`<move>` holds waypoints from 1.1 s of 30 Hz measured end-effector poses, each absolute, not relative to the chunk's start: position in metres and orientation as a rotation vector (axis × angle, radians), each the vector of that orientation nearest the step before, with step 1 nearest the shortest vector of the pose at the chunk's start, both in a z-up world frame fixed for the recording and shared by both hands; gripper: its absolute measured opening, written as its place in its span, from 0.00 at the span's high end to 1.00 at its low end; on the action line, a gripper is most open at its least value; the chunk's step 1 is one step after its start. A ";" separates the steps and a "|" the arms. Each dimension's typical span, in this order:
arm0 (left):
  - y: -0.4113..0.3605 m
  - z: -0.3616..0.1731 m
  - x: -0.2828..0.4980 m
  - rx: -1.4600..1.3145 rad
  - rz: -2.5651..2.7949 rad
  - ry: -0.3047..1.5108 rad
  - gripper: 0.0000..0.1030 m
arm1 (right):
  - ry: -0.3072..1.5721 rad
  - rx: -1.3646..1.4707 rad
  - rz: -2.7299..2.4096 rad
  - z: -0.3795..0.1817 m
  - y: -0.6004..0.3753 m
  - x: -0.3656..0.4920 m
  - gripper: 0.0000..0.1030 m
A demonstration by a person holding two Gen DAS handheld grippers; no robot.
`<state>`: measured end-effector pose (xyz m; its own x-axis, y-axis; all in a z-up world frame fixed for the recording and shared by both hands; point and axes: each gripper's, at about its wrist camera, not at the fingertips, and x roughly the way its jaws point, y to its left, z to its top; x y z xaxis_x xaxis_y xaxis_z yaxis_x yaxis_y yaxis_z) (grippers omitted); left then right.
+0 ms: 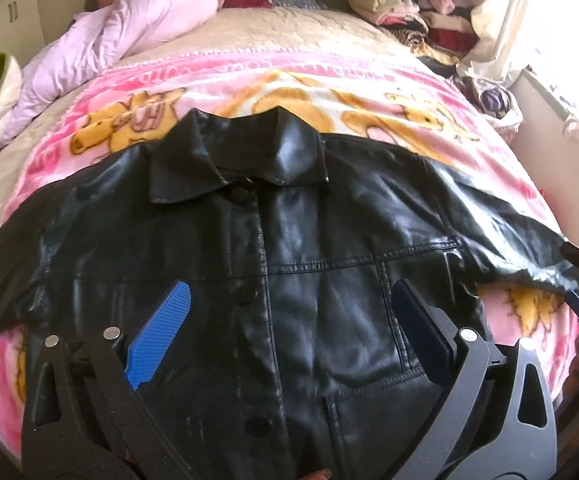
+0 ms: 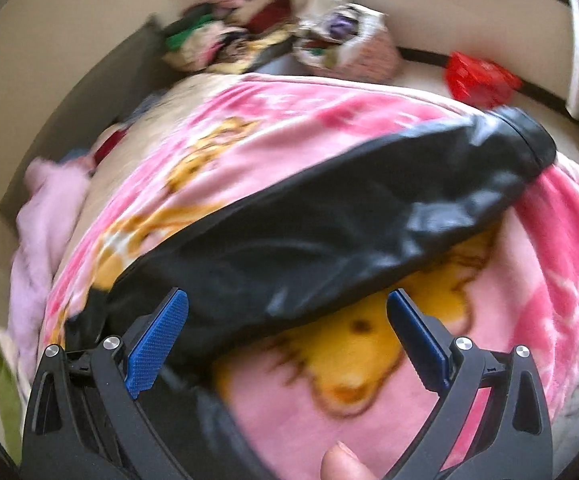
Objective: Fold large clothes
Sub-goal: 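Reach the right tool to the sleeve cuff and close on it, then lift the held sleeve with the right tool and fold it across the jacket body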
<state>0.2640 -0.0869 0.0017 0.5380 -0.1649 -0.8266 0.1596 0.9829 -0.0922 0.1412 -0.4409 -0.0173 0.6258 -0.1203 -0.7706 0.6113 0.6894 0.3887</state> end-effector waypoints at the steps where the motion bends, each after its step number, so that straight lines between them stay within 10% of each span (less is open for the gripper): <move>1: -0.088 -0.001 0.266 -0.002 -0.193 0.988 0.08 | 0.788 0.705 -0.476 -0.021 -0.447 0.142 0.04; 19: -0.077 -0.012 0.298 -0.019 -0.146 1.037 0.09 | 0.574 1.098 -0.684 -0.078 -0.570 0.145 0.06; 24: -0.064 -0.001 0.301 -0.029 -0.126 1.019 0.09 | 0.479 1.133 -0.650 -0.072 -0.581 0.142 0.80; 33: -0.029 0.019 0.308 -0.110 -0.092 0.995 0.09 | 0.307 0.952 -0.348 0.014 -0.550 0.157 0.91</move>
<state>0.3076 -0.0295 0.0186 0.5413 -0.1273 -0.8311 0.0271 0.9906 -0.1341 0.1574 -0.5501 0.0138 0.9020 -0.1532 -0.4037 0.4195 0.5329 0.7349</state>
